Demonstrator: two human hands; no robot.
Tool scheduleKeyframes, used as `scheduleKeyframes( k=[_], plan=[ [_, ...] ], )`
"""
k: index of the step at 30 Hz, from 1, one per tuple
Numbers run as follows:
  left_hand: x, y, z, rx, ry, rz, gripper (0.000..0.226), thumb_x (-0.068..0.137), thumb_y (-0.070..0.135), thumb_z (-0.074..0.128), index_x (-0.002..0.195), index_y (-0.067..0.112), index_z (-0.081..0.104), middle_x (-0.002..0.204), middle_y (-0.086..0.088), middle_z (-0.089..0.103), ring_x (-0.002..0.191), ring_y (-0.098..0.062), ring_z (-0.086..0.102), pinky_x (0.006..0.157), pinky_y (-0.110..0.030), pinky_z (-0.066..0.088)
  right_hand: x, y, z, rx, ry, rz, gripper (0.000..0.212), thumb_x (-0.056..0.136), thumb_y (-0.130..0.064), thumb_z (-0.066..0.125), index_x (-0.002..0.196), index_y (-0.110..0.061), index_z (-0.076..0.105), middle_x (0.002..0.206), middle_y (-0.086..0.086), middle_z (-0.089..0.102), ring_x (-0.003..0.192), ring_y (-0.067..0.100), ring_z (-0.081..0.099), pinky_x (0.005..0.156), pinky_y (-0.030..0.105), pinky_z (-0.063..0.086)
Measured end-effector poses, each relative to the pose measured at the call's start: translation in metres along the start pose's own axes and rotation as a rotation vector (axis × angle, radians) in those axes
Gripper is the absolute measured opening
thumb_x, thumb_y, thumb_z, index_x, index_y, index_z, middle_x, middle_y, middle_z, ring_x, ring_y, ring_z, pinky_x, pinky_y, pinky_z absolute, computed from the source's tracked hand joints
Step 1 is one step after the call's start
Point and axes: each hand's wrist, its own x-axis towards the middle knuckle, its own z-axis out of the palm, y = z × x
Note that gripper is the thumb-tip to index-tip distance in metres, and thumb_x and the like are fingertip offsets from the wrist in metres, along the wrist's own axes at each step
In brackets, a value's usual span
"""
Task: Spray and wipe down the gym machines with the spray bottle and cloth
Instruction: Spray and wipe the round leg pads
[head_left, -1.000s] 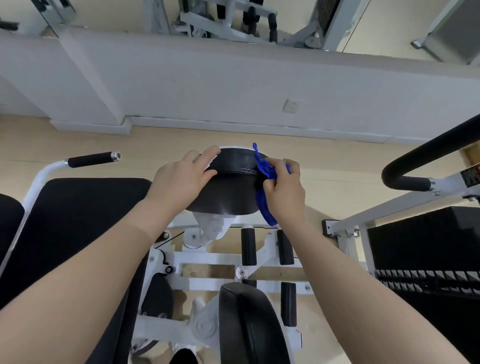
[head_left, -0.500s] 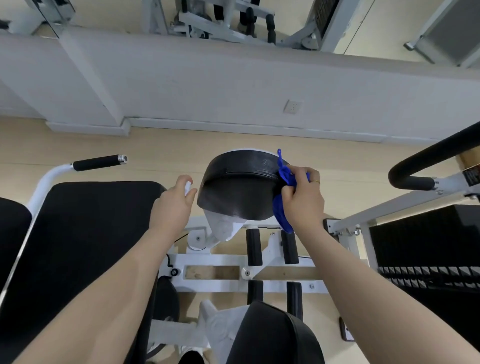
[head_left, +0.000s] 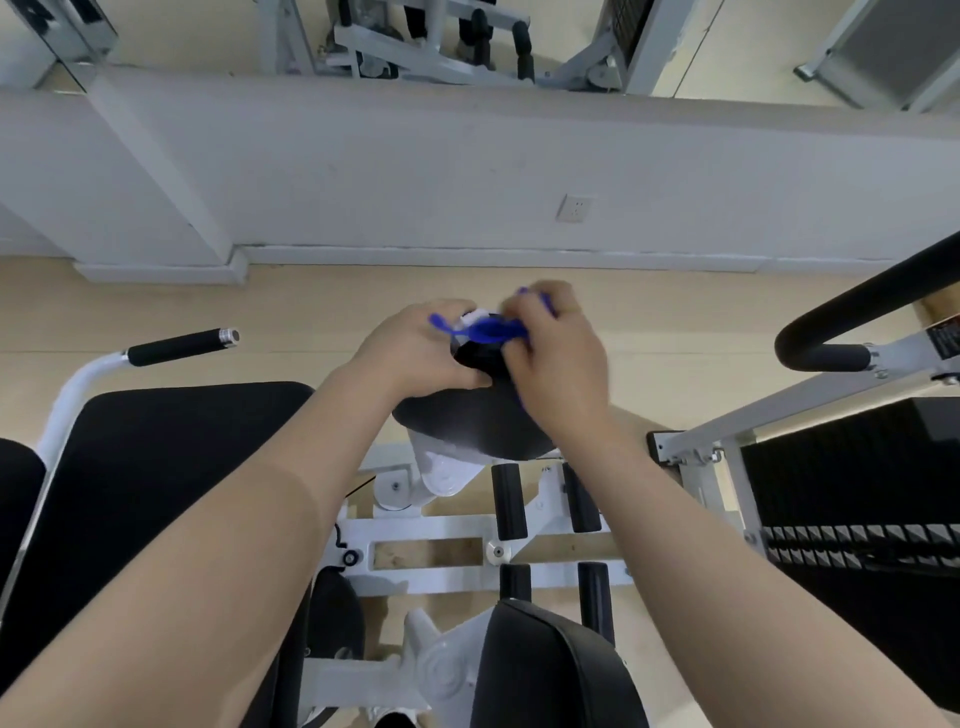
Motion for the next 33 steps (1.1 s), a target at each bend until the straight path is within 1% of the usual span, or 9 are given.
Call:
scheduleKeyframes(
  k=[3,6,11,16,18,22,25,27,33],
  plan=[
    [0.009,0.011,-0.003,0.149,-0.114,0.024,0.02,0.076,0.032,0.069,0.084,0.023,0.052,0.07,0.003,0.053,0.065,-0.016,0.051,0.054,-0.026,0.038,0.01,-0.015,0.011,-0.17,-0.073,-0.09,0.027,0.081,-0.011,0.051,0.106,-0.015,0.061,0.123,0.007,0.049,0.088,0.032,0.051,0.055,0.031,0.038],
    [0.012,0.005,-0.003,0.027,-0.114,0.073,0.038,0.066,0.037,0.076,0.094,0.023,0.054,0.083,0.008,0.057,0.077,-0.018,0.054,0.062,-0.031,0.044,-0.001,0.015,0.002,-0.147,-0.014,0.072,0.023,0.083,-0.01,0.049,0.1,-0.016,0.063,0.122,0.004,0.049,0.086,0.031,0.052,0.057,0.033,0.044],
    [0.0,-0.003,0.002,0.027,0.002,0.031,0.038,0.068,0.039,0.075,0.094,0.025,0.052,0.082,0.013,0.049,0.077,-0.017,0.048,0.056,-0.029,0.033,-0.02,0.062,-0.017,0.059,-0.033,0.507,0.021,0.087,-0.013,0.047,0.104,-0.016,0.059,0.116,0.008,0.051,0.085,0.025,0.051,0.066,0.027,0.033],
    [-0.002,-0.011,0.007,0.0,0.096,-0.002,0.059,0.066,0.044,0.076,0.118,0.029,0.053,0.106,0.008,0.058,0.091,-0.021,0.055,0.067,-0.029,0.04,0.02,-0.002,-0.002,0.076,-0.09,0.065,0.019,0.081,-0.016,0.052,0.098,-0.02,0.061,0.112,0.001,0.053,0.085,0.024,0.055,0.063,0.03,0.04],
    [-0.004,-0.011,0.009,0.01,0.124,-0.029,0.06,0.067,0.046,0.076,0.119,0.027,0.052,0.101,0.009,0.057,0.087,-0.02,0.054,0.067,-0.03,0.042,0.024,-0.001,0.001,0.07,-0.101,0.0,0.019,0.079,-0.014,0.053,0.094,-0.019,0.063,0.111,-0.002,0.053,0.081,0.021,0.053,0.06,0.029,0.04],
    [-0.01,-0.008,0.008,-0.021,0.14,-0.059,0.047,0.066,0.045,0.077,0.101,0.031,0.049,0.088,0.013,0.051,0.079,-0.017,0.049,0.062,-0.028,0.035,0.01,0.076,0.001,0.39,-0.007,0.411,0.014,0.08,-0.013,0.05,0.087,-0.019,0.061,0.09,-0.002,0.057,0.077,0.014,0.048,0.066,0.025,0.034],
    [-0.012,-0.008,0.009,-0.024,0.136,-0.061,0.044,0.066,0.045,0.077,0.092,0.037,0.042,0.079,0.016,0.05,0.071,-0.008,0.048,0.056,-0.025,0.032,-0.017,0.114,0.021,0.797,-0.107,0.845,0.012,0.088,-0.01,0.049,0.079,-0.018,0.053,0.066,0.0,0.049,0.059,0.016,0.042,0.053,0.024,0.035],
    [-0.011,-0.006,0.01,-0.027,0.148,-0.066,0.043,0.067,0.042,0.077,0.094,0.037,0.045,0.078,0.018,0.05,0.07,-0.006,0.047,0.056,-0.021,0.033,-0.02,0.121,0.033,0.871,-0.113,0.938,0.012,0.09,-0.013,0.05,0.08,-0.019,0.05,0.063,-0.001,0.046,0.056,0.015,0.04,0.052,0.024,0.035],
    [-0.021,0.004,0.012,-0.012,0.191,-0.183,0.054,0.068,0.044,0.077,0.112,0.028,0.051,0.087,0.012,0.054,0.077,-0.013,0.05,0.061,-0.025,0.038,0.0,0.106,0.019,0.773,0.054,0.595,0.013,0.082,-0.008,0.046,0.074,-0.017,0.051,0.067,-0.005,0.048,0.062,0.014,0.043,0.057,0.026,0.037]
  ],
)
